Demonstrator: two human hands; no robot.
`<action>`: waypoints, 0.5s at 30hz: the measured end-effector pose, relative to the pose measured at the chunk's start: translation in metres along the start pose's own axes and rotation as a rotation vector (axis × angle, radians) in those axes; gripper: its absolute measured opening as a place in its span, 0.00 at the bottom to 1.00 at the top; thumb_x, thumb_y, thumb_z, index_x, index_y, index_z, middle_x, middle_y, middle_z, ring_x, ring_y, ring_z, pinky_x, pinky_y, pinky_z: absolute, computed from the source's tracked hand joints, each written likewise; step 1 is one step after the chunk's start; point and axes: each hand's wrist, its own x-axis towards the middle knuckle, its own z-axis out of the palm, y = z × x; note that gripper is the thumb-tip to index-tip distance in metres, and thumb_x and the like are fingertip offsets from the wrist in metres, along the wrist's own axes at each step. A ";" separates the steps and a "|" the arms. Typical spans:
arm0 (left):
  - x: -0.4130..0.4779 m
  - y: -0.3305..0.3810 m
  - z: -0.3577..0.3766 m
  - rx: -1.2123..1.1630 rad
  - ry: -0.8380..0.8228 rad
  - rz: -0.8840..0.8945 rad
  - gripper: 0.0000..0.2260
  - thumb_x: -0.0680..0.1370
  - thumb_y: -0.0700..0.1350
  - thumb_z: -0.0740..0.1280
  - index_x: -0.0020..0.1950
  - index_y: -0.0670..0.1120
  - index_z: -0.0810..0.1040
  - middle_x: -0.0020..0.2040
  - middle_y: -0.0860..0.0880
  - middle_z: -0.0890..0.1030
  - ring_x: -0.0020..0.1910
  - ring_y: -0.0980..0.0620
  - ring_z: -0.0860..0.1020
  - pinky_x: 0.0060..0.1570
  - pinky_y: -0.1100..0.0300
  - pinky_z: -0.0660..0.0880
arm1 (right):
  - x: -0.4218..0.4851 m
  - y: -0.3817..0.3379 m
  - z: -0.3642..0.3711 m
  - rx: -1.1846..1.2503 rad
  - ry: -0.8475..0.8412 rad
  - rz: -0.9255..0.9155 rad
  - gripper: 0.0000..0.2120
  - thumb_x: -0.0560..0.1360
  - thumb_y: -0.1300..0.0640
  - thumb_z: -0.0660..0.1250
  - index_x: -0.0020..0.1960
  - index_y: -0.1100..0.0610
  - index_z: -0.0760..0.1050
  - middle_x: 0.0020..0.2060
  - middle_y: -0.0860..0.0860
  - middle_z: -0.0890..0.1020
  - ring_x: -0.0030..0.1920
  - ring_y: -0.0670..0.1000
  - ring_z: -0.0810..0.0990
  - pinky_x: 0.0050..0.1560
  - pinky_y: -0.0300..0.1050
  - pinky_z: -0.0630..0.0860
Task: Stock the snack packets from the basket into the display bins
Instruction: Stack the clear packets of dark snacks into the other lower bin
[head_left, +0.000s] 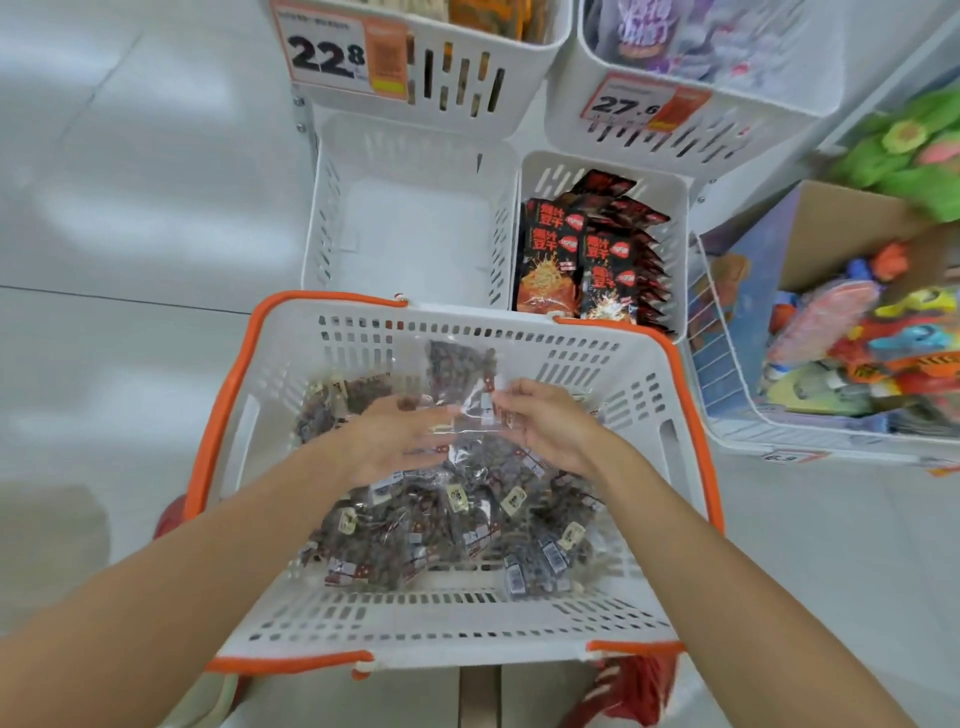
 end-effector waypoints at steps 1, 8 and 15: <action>0.000 0.000 0.001 -0.049 -0.013 0.022 0.36 0.70 0.39 0.76 0.74 0.43 0.63 0.60 0.43 0.78 0.56 0.44 0.82 0.55 0.51 0.80 | -0.002 0.002 -0.001 -0.082 -0.019 0.019 0.05 0.78 0.64 0.66 0.54 0.63 0.76 0.48 0.51 0.82 0.53 0.51 0.82 0.64 0.51 0.76; -0.008 -0.009 -0.041 0.199 0.197 0.198 0.20 0.75 0.37 0.72 0.66 0.40 0.75 0.47 0.44 0.85 0.48 0.47 0.84 0.52 0.53 0.81 | 0.021 0.068 -0.026 -0.791 0.214 0.166 0.43 0.76 0.51 0.71 0.80 0.56 0.47 0.78 0.53 0.59 0.75 0.58 0.64 0.72 0.52 0.64; -0.028 -0.015 -0.064 0.123 0.259 0.253 0.11 0.78 0.43 0.70 0.38 0.44 0.73 0.33 0.51 0.75 0.28 0.58 0.74 0.38 0.57 0.78 | 0.047 0.105 -0.021 -0.868 0.322 0.132 0.42 0.72 0.52 0.75 0.78 0.53 0.56 0.75 0.57 0.63 0.74 0.60 0.64 0.70 0.54 0.67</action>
